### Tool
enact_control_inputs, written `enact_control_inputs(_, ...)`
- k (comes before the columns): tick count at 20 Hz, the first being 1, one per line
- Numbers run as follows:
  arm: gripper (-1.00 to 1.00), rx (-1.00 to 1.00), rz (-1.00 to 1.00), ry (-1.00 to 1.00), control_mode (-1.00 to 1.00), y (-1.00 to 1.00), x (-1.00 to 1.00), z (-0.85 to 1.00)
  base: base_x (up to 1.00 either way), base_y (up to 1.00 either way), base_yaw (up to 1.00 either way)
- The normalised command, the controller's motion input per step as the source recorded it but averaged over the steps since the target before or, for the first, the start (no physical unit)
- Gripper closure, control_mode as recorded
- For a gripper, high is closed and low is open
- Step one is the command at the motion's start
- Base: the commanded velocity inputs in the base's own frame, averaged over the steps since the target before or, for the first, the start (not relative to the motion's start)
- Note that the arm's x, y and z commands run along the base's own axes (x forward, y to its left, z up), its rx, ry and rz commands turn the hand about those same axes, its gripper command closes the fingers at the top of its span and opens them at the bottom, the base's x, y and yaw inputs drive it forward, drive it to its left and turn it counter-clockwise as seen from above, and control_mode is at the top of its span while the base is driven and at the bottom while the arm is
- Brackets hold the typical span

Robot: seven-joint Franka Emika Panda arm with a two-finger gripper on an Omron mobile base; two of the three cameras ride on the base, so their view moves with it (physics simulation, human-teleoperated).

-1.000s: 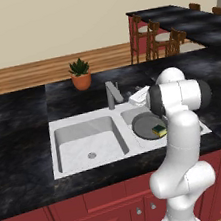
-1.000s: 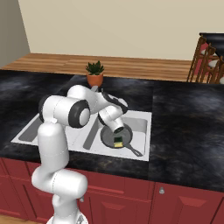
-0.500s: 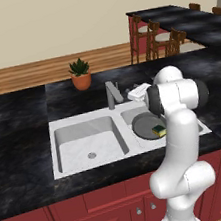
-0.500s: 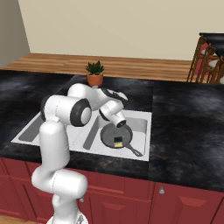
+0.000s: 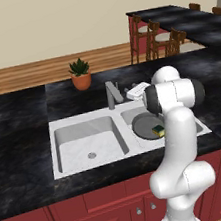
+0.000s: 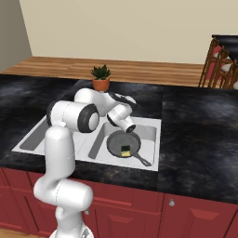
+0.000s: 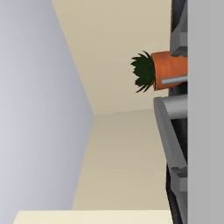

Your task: Pick the pan and sponge and place them into the sink. Then turn on the water.

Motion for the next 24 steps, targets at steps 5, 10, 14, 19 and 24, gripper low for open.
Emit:
enact_control_inputs(5,-1.0,-0.02,0.01,0.0,-1.0,0.06,0.16,-0.04,0.0,0.0,0.0)
enact_control_inputs(10,-1.0,-0.02,0.0,0.0,-1.0,0.08,0.14,-0.01,0.0,0.0,0.0)
enact_control_inputs(14,-1.0,-0.03,0.0,0.0,-1.0,0.07,0.19,-0.04,0.0,0.0,0.0)
enact_control_inputs(19,-1.0,-0.04,0.0,0.0,-1.0,0.07,0.24,-0.09,0.0,0.0,0.0)
enact_control_inputs(24,-1.0,-0.04,0.0,0.0,-1.0,0.02,0.17,-0.06,0.0,0.0,0.0)
